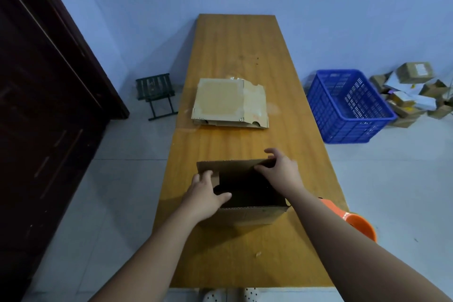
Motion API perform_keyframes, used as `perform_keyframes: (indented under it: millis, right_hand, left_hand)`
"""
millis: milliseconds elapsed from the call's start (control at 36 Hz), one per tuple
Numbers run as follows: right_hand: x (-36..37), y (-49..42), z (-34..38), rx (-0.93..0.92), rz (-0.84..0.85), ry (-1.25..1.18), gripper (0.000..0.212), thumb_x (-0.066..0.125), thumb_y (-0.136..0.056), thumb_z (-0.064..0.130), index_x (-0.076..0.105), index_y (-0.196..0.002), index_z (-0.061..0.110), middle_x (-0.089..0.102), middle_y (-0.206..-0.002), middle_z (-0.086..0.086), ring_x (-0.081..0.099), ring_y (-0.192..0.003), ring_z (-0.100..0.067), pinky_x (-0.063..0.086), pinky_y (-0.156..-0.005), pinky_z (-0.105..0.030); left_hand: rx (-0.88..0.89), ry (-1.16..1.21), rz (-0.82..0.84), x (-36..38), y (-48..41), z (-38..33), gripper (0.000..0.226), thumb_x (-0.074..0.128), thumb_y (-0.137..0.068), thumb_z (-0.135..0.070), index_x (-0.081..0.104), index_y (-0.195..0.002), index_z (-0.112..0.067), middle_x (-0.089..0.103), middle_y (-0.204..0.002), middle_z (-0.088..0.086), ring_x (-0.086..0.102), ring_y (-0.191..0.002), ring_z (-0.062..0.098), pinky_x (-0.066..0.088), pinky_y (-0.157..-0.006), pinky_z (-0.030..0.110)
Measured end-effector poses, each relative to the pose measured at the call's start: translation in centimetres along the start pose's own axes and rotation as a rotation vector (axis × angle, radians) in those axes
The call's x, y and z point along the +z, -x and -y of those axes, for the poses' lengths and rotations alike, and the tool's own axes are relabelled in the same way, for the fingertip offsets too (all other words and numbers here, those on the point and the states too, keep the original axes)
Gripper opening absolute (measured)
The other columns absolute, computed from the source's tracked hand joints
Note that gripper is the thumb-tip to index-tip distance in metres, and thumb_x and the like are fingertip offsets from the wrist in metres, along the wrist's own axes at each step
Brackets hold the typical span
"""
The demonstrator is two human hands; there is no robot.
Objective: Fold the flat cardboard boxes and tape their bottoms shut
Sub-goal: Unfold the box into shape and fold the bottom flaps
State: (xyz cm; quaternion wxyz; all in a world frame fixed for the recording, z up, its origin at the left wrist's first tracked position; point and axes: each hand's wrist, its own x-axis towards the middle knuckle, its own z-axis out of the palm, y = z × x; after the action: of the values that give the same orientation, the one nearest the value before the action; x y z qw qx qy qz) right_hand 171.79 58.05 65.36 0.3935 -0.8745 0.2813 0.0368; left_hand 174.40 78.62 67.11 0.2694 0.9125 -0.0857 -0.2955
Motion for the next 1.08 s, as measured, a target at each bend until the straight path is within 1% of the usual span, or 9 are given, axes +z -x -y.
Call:
perform_keyframes:
  millis: [83,250,333,444,528,639,833,944,1083]
  right_hand:
    - [-0.4,0.3,-0.7,-0.05,-0.03,-0.179,0.056,0.065,-0.084,0.048,0.043,-0.134,0.038,0.049,-0.131,0.002,0.042,-0.124,-0.021,0.044,-0.1,-0.044]
    - [-1.1,1.4,-2.1,-0.018,0.045,-0.437,0.032,0.05,-0.098,0.028,0.048,-0.13,0.031,0.054,-0.126,0.002,0.063,-0.094,-0.011,0.05,-0.074,-0.021]
    - [-1.3,1.3,-2.7,-0.027,0.093,-0.304,0.035,0.051,-0.097,0.019,0.047,-0.128,0.037,0.052,-0.128,0.003,0.06,-0.106,-0.015,0.052,-0.089,-0.034]
    - [-1.4,1.3,-2.8,-0.04,0.105,-0.315,0.031,0.048,-0.097,0.013,0.053,-0.12,0.033,0.055,-0.123,0.003,0.063,-0.103,-0.014,0.052,-0.093,-0.037]
    - [-1.3,1.8,-3.0,-0.006,0.036,-0.459,0.022,0.049,-0.097,0.015,0.061,-0.111,0.025,0.063,-0.111,0.002,0.065,-0.097,-0.012,0.053,-0.09,-0.035]
    - [-0.8,2.6,-3.9,-0.06,-0.074,-0.39,0.023,0.051,-0.096,0.034,0.062,-0.114,0.028,0.064,-0.111,0.012,0.057,-0.107,-0.007,0.047,-0.089,-0.027]
    - [0.6,3.7,-4.6,-0.023,0.021,-0.248,0.055,0.057,-0.09,0.046,0.041,-0.139,0.025,0.052,-0.137,0.002,0.051,-0.122,-0.015,0.05,-0.095,-0.038]
    - [1.5,4.2,-4.8,0.001,0.021,-0.2,0.069,0.06,-0.088,0.045,0.024,-0.146,0.035,0.044,-0.144,0.0,0.049,-0.125,-0.02,0.05,-0.096,-0.043]
    - [1.7,4.4,-4.7,-0.133,-0.11,-0.024,0.071,0.06,-0.089,0.042,0.018,-0.146,0.042,0.034,-0.15,0.001,0.042,-0.132,-0.017,0.048,-0.096,-0.037]
  left_hand:
    - [0.022,0.062,-0.044,0.1,-0.2,0.5,0.081,0.065,-0.087,-0.036,0.014,-0.148,-0.022,0.02,-0.15,0.003,0.04,-0.128,0.022,0.043,-0.095,0.028]
    - [0.065,0.037,-0.076,0.5,0.0,0.8,0.08,0.062,-0.088,-0.039,0.012,-0.149,-0.021,0.01,-0.153,-0.002,0.038,-0.129,0.021,0.039,-0.089,0.023]
    - [0.118,0.064,-0.04,0.0,0.1,1.0,0.084,0.051,-0.086,-0.059,0.013,-0.15,-0.022,0.01,-0.155,-0.005,0.033,-0.134,0.02,0.037,-0.102,0.032]
    - [0.244,0.141,0.137,-1.7,0.5,2.1,0.124,0.037,-0.045,-0.099,0.026,-0.147,-0.029,0.02,-0.146,-0.017,0.039,-0.126,0.007,0.038,-0.1,0.029]
    - [0.281,0.154,0.139,-1.9,0.3,3.3,0.084,0.065,-0.064,-0.071,0.042,-0.137,-0.036,0.031,-0.146,-0.017,0.042,-0.123,0.002,0.04,-0.097,0.024]
    - [0.225,0.287,-0.039,-0.8,-0.2,4.4,0.042,0.067,-0.085,-0.034,0.055,-0.125,-0.034,0.052,-0.125,-0.011,0.049,-0.118,0.014,0.048,-0.089,0.027]
    - [0.221,0.349,-0.411,2.0,-1.0,4.5,0.074,0.075,-0.078,-0.021,0.036,-0.14,-0.021,0.048,-0.12,-0.004,0.047,-0.107,0.009,0.038,-0.077,0.012]
    - [0.312,0.248,-0.547,3.9,-0.5,4.4,0.073,0.073,-0.08,-0.013,0.033,-0.141,-0.019,0.04,-0.13,0.01,0.04,-0.11,0.008,0.036,-0.077,0.006]
    - [0.367,0.182,-0.66,4.8,-0.8,4.6,0.087,0.077,-0.075,-0.009,0.023,-0.137,-0.037,0.036,-0.135,0.018,0.036,-0.122,0.026,0.038,-0.09,0.027]
